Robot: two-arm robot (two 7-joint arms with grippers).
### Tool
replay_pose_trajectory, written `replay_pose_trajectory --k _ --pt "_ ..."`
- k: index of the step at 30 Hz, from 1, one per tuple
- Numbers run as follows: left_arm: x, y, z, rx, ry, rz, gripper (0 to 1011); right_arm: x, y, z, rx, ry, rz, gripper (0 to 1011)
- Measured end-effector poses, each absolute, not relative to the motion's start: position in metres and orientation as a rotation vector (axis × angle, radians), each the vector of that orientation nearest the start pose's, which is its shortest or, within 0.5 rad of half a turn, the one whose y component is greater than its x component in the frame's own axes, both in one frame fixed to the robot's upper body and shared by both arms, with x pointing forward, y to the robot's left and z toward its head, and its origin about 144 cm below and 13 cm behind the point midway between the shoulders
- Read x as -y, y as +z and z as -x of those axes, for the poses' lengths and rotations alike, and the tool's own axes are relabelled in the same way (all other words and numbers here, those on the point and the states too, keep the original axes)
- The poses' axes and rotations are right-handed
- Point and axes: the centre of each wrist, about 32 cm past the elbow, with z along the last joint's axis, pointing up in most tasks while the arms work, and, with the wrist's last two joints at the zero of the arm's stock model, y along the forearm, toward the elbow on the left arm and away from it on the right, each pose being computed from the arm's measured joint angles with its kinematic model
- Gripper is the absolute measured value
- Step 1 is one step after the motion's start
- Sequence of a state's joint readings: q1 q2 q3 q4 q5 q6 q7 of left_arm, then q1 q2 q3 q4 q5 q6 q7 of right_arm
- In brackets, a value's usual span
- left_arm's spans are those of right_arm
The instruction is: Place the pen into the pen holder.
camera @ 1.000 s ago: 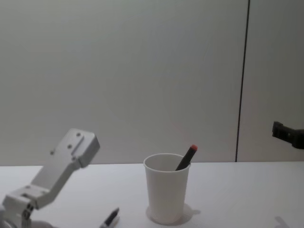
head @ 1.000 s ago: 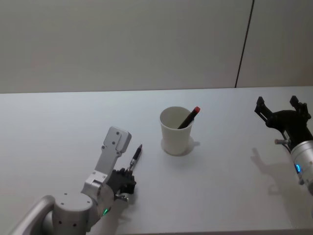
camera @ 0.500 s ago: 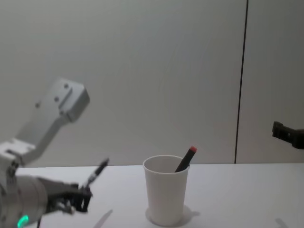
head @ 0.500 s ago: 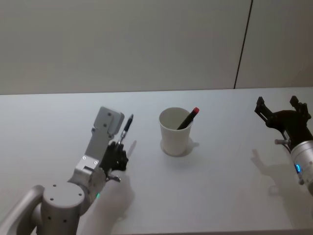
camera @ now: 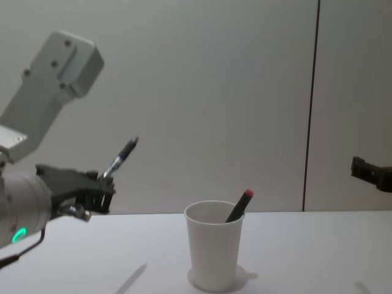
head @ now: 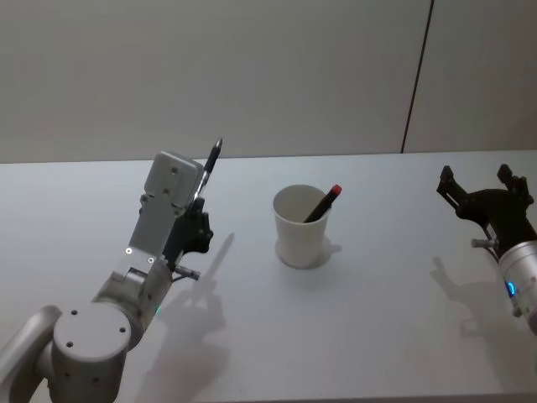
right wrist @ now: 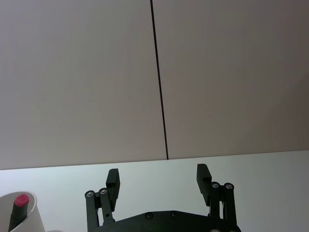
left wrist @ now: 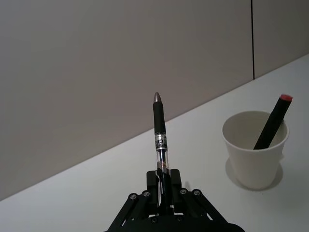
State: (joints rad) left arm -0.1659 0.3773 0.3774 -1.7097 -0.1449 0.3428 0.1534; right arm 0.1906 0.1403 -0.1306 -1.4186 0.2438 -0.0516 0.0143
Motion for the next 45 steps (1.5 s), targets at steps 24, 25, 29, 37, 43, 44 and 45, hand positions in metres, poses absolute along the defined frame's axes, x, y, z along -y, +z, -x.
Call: replay_pose_trajectory --k 24,25,29,37,43,44,45 --pt "-0.225 1.209 -0.49 0.395 1.116 -0.062 175 0.234 1.159 -0.512 -0.013 -1.45 -0.119 1001" --pt "-0.226 1.209 -0.491 0.398 1.109 -0.058 175 0.234 1.159 -0.512 -0.013 -1.45 -0.119 1001" --pt "-0.228 1.208 -0.496 0.423 1.049 -0.026 175 0.234 1.159 -0.512 -0.013 -1.45 -0.119 1001" --pt "-0.232 1.204 -0.509 0.459 0.928 0.026 175 0.235 1.16 -0.51 -0.012 -1.413 -0.129 1001" --pt "-0.234 1.201 -0.521 0.479 0.845 0.053 175 0.237 1.162 -0.508 -0.012 -1.358 -0.147 1001" --pt "-0.235 1.2 -0.523 0.481 0.838 0.055 175 0.237 1.163 -0.508 -0.011 -1.35 -0.15 1001" --pt "-0.235 1.2 -0.525 0.484 0.825 0.057 175 0.237 1.164 -0.507 -0.011 -1.33 -0.157 1001"
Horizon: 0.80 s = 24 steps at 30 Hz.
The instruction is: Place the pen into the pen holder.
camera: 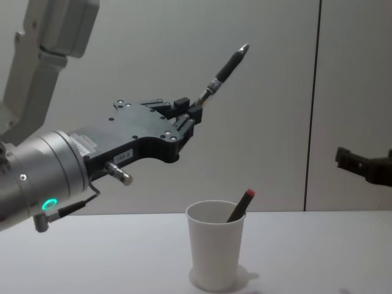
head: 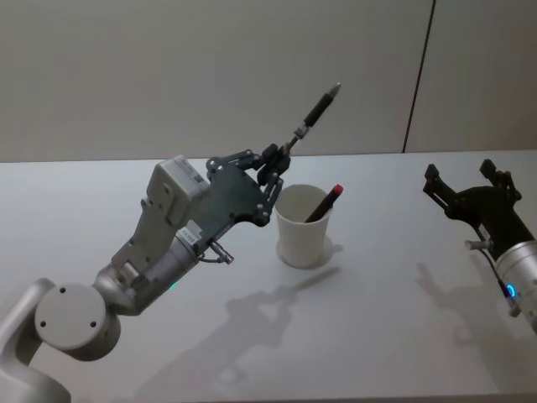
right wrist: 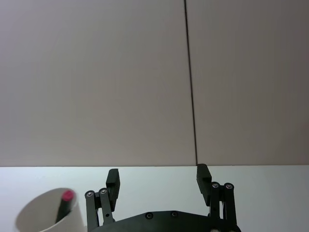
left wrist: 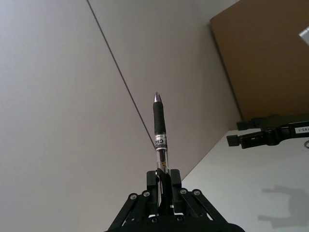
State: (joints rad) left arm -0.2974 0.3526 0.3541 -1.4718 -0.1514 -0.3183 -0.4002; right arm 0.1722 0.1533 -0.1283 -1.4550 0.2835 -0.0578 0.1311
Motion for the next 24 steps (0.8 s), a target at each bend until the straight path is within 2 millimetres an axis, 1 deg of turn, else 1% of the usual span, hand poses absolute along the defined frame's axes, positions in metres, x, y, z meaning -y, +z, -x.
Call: replay_pose_trajectory --k 9,24 --pt "-0.235 1.197 -0.534 0.5 0.768 0.062 175 0.241 1.17 -0.501 -0.006 -1.206 -0.203 1001" --pt "-0.234 1.196 -0.54 0.51 0.732 0.065 175 0.248 1.182 -0.489 -0.014 -0.97 -0.296 1001"
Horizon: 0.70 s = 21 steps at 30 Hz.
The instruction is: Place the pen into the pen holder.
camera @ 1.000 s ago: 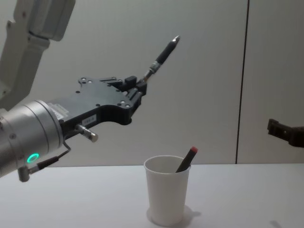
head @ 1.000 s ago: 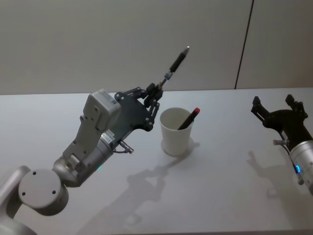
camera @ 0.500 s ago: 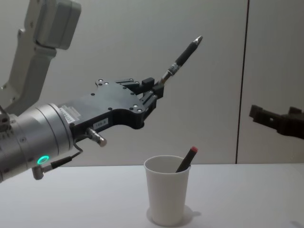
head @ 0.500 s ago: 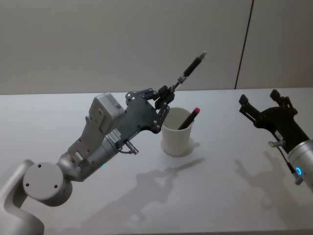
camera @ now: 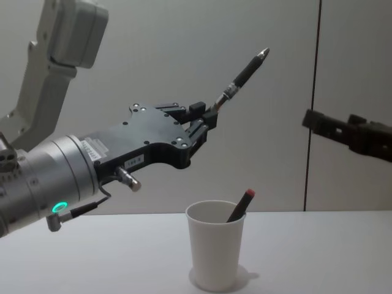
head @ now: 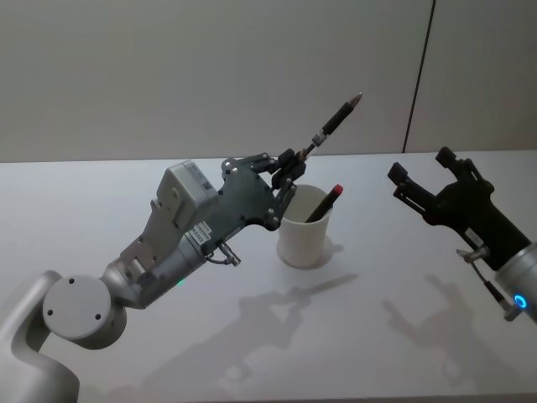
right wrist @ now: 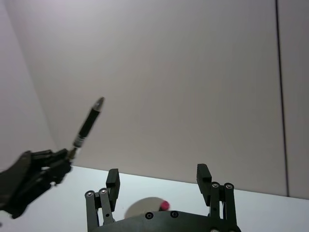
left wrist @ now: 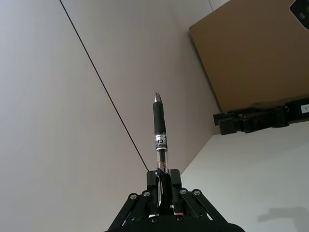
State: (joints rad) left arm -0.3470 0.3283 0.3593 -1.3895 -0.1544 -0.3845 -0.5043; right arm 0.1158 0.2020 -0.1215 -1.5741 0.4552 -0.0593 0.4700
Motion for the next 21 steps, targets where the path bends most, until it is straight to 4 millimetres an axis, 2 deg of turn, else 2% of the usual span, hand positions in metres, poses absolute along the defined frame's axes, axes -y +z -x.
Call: replay_pose_trajectory --k 12,21 --pt "-0.234 1.195 -0.542 0.513 0.722 0.065 175 0.25 1.19 -0.486 -0.08 -0.805 -0.394 1001" --pt "-0.234 1.195 -0.542 0.514 0.719 0.065 175 0.244 1.196 -0.493 -0.159 -0.74 -0.454 1001"
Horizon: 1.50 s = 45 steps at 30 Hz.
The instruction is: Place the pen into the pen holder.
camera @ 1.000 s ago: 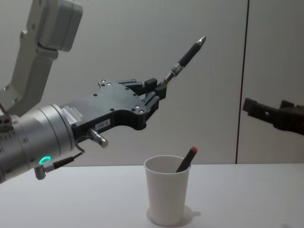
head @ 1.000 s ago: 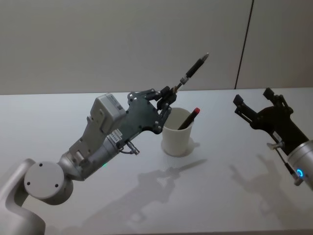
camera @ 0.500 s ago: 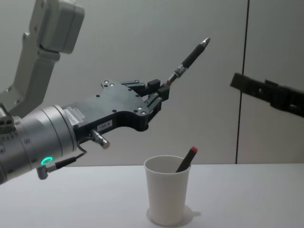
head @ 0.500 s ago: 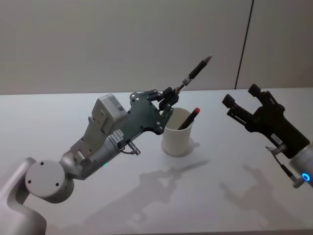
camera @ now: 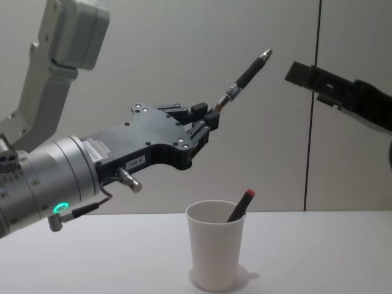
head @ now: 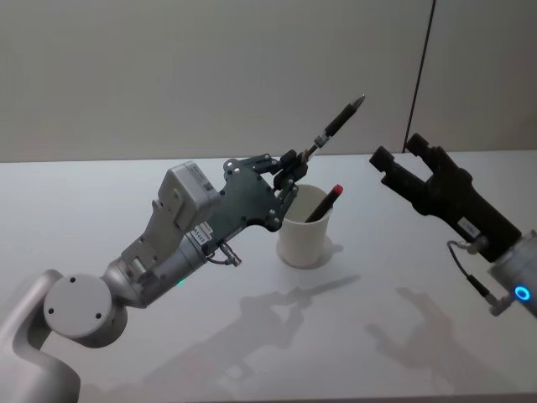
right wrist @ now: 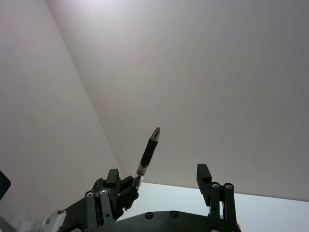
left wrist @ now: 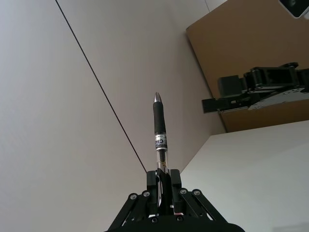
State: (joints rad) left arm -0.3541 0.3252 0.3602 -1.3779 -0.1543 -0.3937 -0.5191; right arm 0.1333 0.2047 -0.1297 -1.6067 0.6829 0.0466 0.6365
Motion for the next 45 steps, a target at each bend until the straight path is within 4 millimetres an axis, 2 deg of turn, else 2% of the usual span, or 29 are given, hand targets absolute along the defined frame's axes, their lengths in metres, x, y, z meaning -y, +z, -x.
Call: replay_pose_trajectory --k 18,38,42,45 --pt "-0.234 1.195 -0.543 0.515 0.717 0.065 175 0.223 1.196 -0.519 -0.321 -0.664 -0.509 1001" --pt "-0.234 1.195 -0.543 0.515 0.717 0.065 175 0.196 1.199 -0.539 -0.365 -0.617 -0.514 1001" --pt "-0.234 1.195 -0.543 0.515 0.717 0.065 175 0.193 1.2 -0.541 -0.367 -0.613 -0.514 954" --pt "-0.234 1.195 -0.543 0.515 0.717 0.065 175 0.19 1.2 -0.543 -0.368 -0.612 -0.516 883"
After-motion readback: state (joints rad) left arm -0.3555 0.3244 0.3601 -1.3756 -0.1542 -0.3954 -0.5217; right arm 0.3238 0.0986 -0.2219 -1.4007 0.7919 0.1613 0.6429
